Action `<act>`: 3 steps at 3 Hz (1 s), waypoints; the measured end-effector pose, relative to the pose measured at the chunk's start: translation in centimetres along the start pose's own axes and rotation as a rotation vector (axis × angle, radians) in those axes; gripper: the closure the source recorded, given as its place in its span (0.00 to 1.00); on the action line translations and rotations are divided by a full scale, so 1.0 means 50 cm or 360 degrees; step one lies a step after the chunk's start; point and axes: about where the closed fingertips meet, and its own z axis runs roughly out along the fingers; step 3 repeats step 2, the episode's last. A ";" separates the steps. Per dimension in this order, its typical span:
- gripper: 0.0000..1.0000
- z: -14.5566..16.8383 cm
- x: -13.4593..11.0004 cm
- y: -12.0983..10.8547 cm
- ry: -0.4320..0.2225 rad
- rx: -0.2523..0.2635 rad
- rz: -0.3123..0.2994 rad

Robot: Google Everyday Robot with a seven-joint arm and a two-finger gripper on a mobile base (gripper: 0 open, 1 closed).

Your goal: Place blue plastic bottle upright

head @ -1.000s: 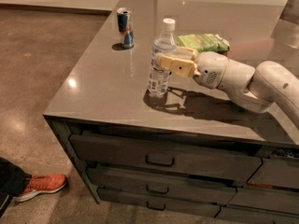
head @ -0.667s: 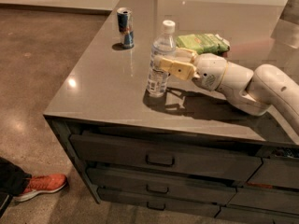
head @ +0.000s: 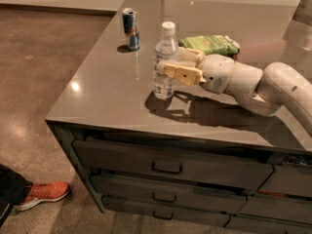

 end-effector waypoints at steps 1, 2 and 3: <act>0.00 0.004 -0.001 0.002 -0.0001 -0.0006 0.0000; 0.00 0.004 -0.001 0.002 -0.0001 -0.0006 0.0000; 0.00 0.004 -0.001 0.002 -0.0001 -0.0006 0.0000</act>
Offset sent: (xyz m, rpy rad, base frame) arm -0.0004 0.0021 0.0007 0.0004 -0.0006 0.0034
